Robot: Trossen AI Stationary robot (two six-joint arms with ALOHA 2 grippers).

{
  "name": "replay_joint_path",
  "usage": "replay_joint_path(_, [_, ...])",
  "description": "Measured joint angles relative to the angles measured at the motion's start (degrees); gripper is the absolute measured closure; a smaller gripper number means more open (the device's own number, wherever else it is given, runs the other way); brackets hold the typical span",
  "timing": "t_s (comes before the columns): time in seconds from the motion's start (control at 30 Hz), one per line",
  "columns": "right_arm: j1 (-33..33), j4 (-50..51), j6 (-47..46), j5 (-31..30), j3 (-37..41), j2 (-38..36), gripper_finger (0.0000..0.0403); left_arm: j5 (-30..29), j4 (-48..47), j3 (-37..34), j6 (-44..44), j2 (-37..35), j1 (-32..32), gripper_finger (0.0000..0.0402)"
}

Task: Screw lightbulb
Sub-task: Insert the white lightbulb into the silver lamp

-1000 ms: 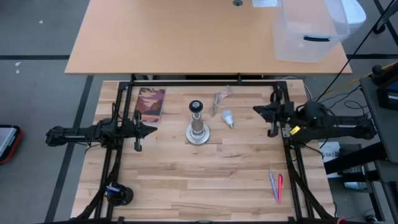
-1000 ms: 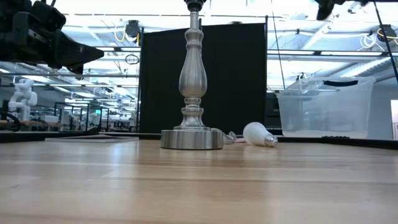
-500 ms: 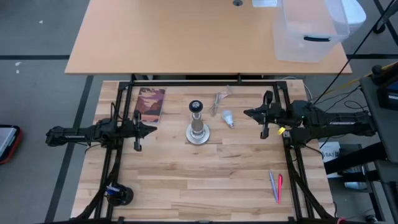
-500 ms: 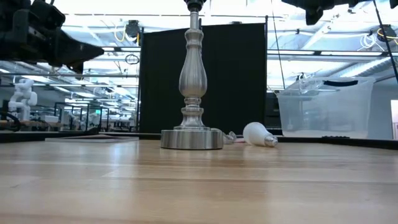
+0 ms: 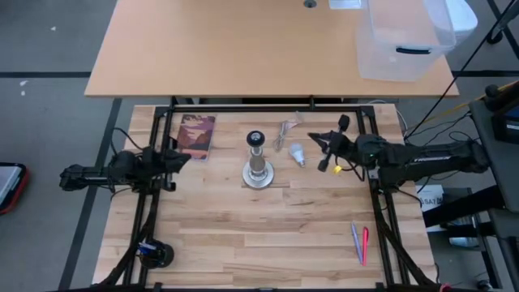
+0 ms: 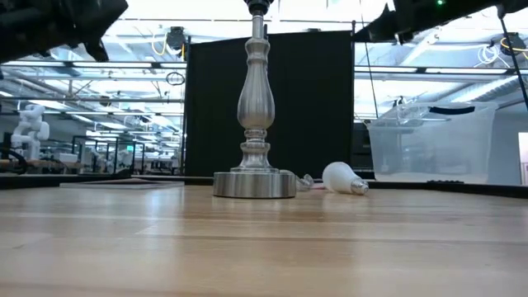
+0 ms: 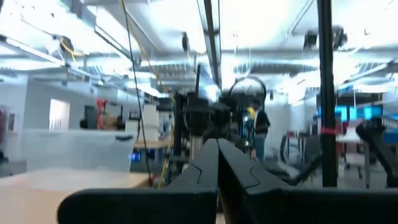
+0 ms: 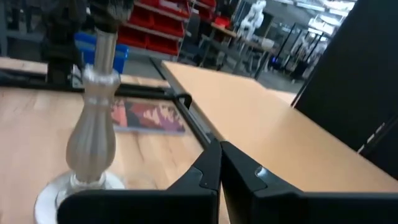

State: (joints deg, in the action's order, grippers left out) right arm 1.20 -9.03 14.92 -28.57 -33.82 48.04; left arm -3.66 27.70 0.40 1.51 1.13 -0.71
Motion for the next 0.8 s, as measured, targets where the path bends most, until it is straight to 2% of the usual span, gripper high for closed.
replay_joint_path(0.23, [0.0, -5.09, 2.67, -0.5, 0.0, 3.08, 0.0399, 0.39, 3.85, 0.0, -0.11, 0.0, 0.0, 0.0401])
replay_joint_path(0.43, [0.35, -5.4, -2.87, -2.25, -2.31, 7.08, 0.0399, 0.26, 10.55, 0.0, -1.96, 0.01, -0.02, 0.0401])
replay_joint_path(0.8, [7.95, 29.23, -26.16, -2.81, -24.57, 22.06, 0.0399, -7.5, 11.82, 0.0, -2.89, 0.0, -0.02, 0.0401])
